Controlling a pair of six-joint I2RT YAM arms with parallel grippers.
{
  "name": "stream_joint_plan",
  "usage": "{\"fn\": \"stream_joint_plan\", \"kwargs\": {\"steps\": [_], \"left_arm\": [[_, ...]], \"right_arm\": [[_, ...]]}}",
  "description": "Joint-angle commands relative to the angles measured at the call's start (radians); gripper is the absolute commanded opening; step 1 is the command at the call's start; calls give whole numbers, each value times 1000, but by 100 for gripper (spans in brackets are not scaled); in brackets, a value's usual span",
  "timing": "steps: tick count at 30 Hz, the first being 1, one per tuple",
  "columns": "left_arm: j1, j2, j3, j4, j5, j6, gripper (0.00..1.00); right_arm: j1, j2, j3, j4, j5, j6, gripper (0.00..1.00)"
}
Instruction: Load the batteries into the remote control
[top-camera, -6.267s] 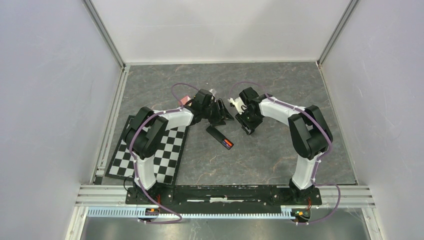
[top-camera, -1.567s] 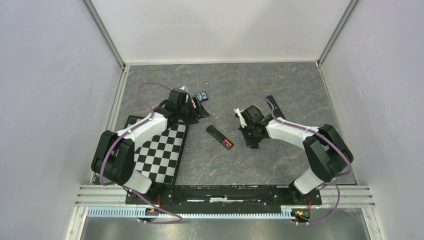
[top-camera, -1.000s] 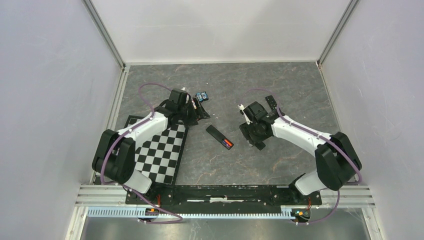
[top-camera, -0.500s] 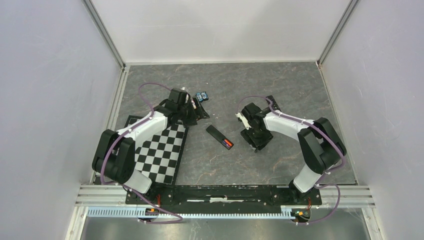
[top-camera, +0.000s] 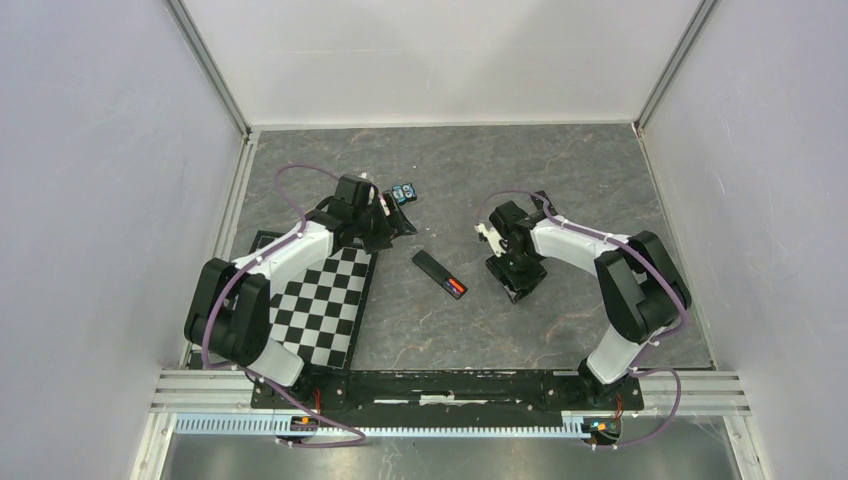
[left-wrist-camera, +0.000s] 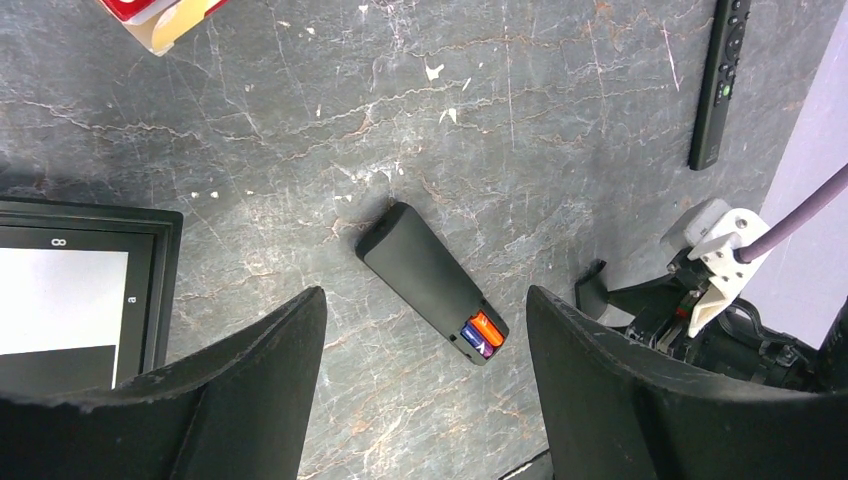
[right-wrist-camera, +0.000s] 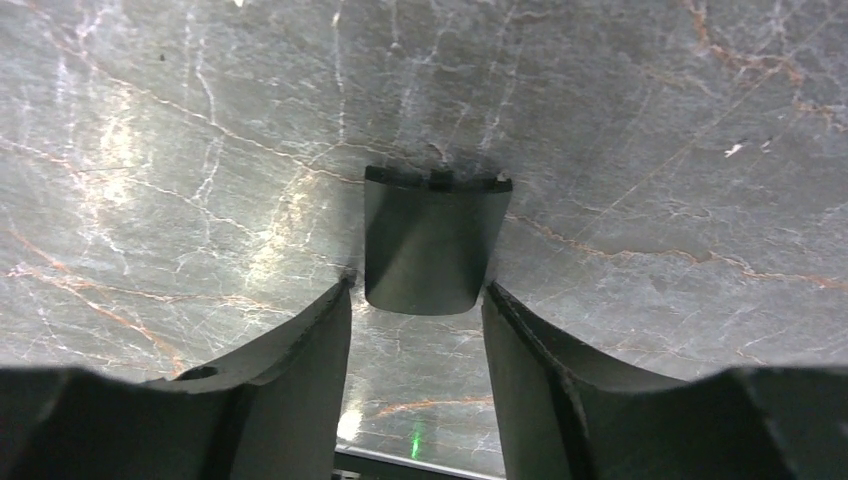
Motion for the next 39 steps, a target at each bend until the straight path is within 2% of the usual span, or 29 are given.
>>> {"fn": "stream_joint_plan", "kwargs": {"steps": [1,3,7,14,22,39], "left_arm": [[8,0,35,6,12,45,79],[10,-2,33,6,12,46,79],[13,-4,29,6,14,49,79],[19,-3,25,9,17,51,79],[23,-9,16,4,-3,49,79],[38,-23,6,-29,-49,45,80]], "right_arm": [[-5,51,-27,58,-7,-8,58],[-5,52,-36,66,-8,0,57],[-5,58,-55,88,-8,19,42],[-4,33,-75,119,-2,79,32],[70,-46,-30,131,-14,50,32],[197,-30,105,122,-67,30,33]]}}
